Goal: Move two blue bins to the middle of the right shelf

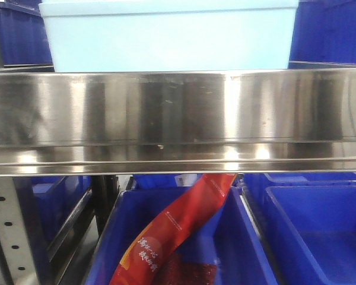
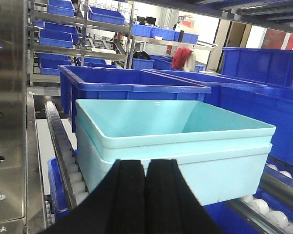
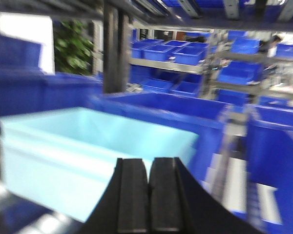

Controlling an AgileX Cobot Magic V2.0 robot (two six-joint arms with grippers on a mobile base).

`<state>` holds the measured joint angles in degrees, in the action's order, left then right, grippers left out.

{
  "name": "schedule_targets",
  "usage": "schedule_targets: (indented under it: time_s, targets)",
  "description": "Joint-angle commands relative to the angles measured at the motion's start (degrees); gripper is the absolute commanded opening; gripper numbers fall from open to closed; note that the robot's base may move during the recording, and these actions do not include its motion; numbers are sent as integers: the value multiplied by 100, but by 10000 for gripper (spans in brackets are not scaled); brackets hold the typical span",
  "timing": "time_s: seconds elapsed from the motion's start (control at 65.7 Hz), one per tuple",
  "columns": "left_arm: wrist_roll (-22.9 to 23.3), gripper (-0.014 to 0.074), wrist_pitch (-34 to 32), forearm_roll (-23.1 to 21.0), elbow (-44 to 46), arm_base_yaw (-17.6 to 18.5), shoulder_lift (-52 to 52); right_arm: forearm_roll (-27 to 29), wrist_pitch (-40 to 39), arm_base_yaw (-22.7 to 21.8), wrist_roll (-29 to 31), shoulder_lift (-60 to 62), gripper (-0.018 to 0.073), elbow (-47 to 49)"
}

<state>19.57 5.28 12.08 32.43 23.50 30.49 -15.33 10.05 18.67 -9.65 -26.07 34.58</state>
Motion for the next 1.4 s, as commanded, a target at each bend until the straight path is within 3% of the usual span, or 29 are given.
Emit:
schedule_targets:
  time_s: [0.0,0.137,0.35,0.654,0.791,0.852,1.385]
  targets:
    - [-12,-111,-111,33,-2,32,-30,439,29,-394,444,330,-163,-364]
    - [-12,-111,-111,33,-2,32,-30,1246,17,-1255,444,792,-163,-1055]
    - [-12,-111,-111,33,-2,32,-30,1404,-35,-1903,573,1420,-163,-2148]
    - [-12,-111,-111,33,-2,32,-30,1404,-108,-2241,779,2607,-163,-3043]
    - [-12,-111,-140,33,-2,32,-40,1404,-595,-2283,779,2607,-163,-3458]
    - [-12,-111,-152,33,-2,32,-40,1404,-1005,-2283,768,2607,-163,-3458]
    - [-12,-111,-152,33,-2,32,-40,1404,-907,-2283,768,2607,-163,-3458]
